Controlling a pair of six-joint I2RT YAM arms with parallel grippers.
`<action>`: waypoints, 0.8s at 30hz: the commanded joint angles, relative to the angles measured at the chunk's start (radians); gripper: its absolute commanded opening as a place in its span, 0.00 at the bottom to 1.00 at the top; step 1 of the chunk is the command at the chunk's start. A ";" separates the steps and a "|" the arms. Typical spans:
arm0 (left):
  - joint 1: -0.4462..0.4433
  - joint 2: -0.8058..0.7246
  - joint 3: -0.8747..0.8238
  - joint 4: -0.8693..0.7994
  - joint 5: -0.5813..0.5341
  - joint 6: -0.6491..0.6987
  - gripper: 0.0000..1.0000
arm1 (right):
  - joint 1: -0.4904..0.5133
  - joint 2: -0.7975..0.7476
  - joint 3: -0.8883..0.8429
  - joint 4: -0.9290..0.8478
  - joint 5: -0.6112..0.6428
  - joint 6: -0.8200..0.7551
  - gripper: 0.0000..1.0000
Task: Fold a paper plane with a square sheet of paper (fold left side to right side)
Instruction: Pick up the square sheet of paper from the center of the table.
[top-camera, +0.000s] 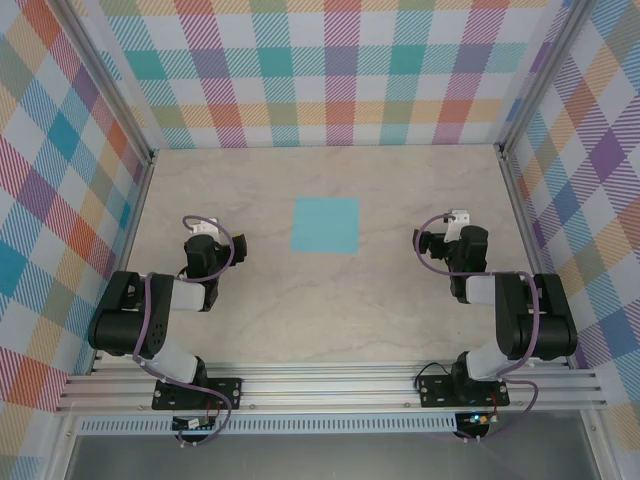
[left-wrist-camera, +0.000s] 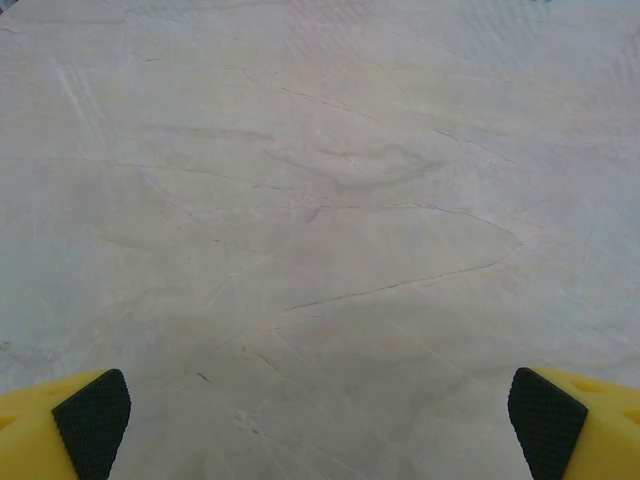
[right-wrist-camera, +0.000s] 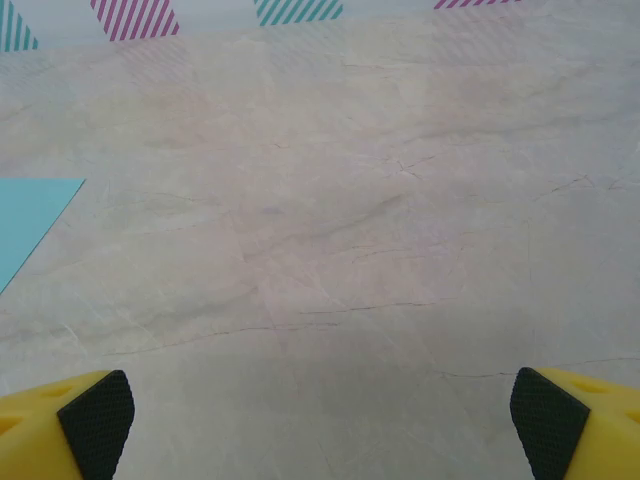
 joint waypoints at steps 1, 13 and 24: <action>0.010 0.000 0.021 0.003 0.039 0.026 1.00 | -0.002 0.003 0.003 0.027 -0.016 -0.009 1.00; 0.011 0.000 0.024 0.000 0.042 0.026 1.00 | -0.002 0.004 0.003 0.027 -0.018 -0.008 1.00; 0.010 -0.383 0.189 -0.548 -0.002 -0.080 1.00 | -0.022 -0.221 0.201 -0.541 0.046 0.097 1.00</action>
